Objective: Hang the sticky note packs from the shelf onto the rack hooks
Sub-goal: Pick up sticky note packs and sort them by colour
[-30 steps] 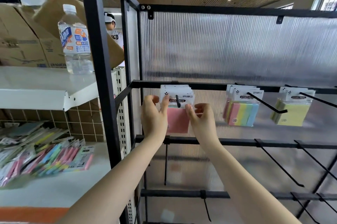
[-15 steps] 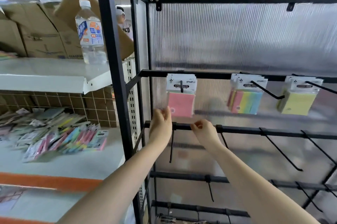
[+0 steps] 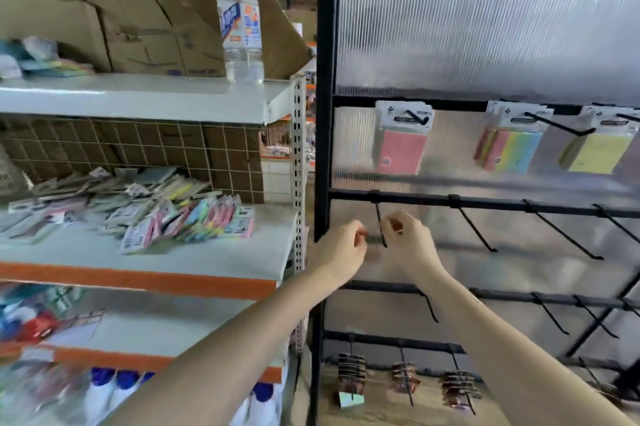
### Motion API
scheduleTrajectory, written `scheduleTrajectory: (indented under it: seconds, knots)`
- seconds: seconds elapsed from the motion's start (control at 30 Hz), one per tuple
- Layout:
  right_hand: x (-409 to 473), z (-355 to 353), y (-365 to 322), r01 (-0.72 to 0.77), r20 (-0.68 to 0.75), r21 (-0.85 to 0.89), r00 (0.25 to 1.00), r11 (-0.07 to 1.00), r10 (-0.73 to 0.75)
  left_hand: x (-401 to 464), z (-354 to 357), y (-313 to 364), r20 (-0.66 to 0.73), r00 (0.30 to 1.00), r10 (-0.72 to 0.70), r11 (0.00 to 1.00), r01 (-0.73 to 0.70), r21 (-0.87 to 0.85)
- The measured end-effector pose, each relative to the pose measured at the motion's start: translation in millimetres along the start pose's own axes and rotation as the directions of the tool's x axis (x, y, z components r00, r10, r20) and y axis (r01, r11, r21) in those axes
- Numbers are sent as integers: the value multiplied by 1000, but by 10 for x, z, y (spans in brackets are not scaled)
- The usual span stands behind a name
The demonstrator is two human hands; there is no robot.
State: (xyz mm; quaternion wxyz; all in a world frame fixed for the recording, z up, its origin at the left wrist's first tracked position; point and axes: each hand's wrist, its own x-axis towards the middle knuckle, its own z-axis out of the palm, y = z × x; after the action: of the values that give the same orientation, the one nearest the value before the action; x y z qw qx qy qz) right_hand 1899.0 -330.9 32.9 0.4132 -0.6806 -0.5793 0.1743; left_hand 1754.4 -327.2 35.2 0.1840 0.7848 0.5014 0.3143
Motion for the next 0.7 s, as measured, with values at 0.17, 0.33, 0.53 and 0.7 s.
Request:
scheduleTrajectory:
  seconds: [0.17,0.33,0.53,0.7]
  knots:
    - [-532,414,-323,15,-21,34,1000,999,-15,-567,-443,-544,81,996,-42,996,48,-74]
    - [-914,996,-553,-25,62,62,998,998,21,-1126,-922,-1272,75,983,-170,977,178,-116]
    - [-1002,1922,-1071,63,248,-10,967,998,-58,-1619,-1524,-2026,30,935,-352,928,353,-121]
    - [-842,2687,-1618,162,392,-12,909,987,-144,-1797,-1971,-2669,-109,871,-480,877,475,-70]
